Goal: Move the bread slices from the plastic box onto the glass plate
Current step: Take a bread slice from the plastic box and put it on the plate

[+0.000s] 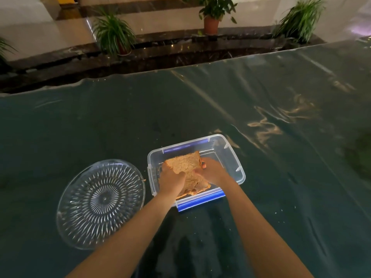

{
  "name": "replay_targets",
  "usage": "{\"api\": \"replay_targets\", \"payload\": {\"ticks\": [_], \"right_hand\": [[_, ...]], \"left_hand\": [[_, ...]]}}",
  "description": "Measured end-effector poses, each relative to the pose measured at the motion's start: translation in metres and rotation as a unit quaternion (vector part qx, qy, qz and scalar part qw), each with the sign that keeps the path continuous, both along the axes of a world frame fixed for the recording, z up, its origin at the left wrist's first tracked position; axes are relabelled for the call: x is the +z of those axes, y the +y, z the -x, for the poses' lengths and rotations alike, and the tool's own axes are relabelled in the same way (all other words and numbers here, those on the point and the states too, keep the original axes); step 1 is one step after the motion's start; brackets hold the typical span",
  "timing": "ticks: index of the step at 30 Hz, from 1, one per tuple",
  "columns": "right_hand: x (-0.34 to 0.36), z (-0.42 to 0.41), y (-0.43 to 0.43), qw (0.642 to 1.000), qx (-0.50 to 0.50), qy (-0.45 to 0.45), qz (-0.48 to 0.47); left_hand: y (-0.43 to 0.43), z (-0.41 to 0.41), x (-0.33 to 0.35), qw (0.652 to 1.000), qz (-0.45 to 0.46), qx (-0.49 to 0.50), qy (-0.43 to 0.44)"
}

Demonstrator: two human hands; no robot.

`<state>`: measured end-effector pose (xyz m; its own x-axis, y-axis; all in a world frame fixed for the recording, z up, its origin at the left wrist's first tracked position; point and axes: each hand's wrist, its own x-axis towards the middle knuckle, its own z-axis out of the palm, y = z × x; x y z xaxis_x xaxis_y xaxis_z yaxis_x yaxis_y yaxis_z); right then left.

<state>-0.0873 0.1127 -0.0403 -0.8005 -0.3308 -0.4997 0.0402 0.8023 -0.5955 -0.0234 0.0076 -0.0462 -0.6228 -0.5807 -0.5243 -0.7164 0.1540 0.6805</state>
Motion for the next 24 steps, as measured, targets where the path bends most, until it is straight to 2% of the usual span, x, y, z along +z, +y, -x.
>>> {"api": "replay_targets", "payload": {"ticks": [5,11,14,24], "right_hand": [[-0.002,-0.001,-0.004,0.999,-0.022,0.034,-0.008],[0.006,-0.002,-0.002,0.997,-0.069,0.028,0.034],[0.015,-0.002,0.002,0.993,-0.094,-0.002,0.069],[0.059,-0.009,-0.009,0.985,-0.103,0.047,0.133]], "left_hand": [[-0.002,0.001,0.001,1.0,0.003,0.016,0.018],[-0.008,-0.001,0.005,0.994,-0.05,0.077,0.055],[-0.009,-0.003,0.005,0.992,-0.056,0.079,0.077],[-0.026,-0.014,0.042,0.982,-0.053,0.075,0.167]]}}
